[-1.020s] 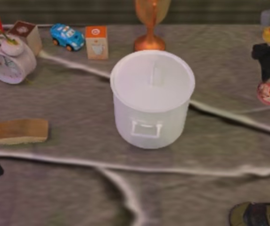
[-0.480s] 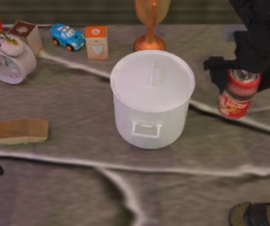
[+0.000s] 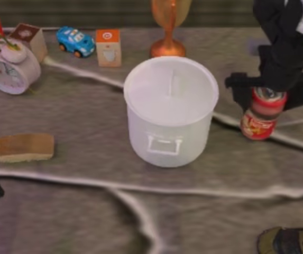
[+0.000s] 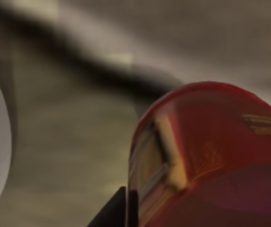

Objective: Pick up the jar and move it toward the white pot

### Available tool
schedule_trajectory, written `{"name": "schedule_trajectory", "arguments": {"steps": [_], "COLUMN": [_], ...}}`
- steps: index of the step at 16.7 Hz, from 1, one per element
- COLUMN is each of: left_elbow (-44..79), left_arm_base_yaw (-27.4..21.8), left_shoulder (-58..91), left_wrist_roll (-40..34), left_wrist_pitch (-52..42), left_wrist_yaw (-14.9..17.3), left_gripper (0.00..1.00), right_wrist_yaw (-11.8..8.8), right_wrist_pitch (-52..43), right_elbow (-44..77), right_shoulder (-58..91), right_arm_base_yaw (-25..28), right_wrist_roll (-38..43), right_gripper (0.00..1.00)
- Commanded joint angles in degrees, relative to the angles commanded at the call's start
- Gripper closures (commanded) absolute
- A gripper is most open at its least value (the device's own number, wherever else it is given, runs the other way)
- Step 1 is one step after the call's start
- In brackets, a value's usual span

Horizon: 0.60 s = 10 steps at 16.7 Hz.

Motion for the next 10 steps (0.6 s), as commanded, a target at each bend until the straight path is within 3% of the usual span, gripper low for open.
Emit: {"name": "schedule_trajectory", "arguments": {"steps": [7, 10], "left_elbow": [0.0, 0.0], "left_arm_base_yaw": [0.0, 0.0], "left_shoulder": [0.0, 0.0], "left_wrist_roll": [0.0, 0.0], "left_wrist_pitch": [0.0, 0.0], "left_wrist_yaw": [0.0, 0.0], "left_gripper": [0.00, 0.00], "right_wrist_yaw": [0.1, 0.1], "right_wrist_pitch": [4.0, 4.0], "right_elbow": [-2.9, -2.9], "right_shoulder": [1.7, 1.7], "right_arm_base_yaw": [0.1, 0.1], "right_wrist_roll": [0.0, 0.0], "right_gripper": [1.00, 0.77]}}
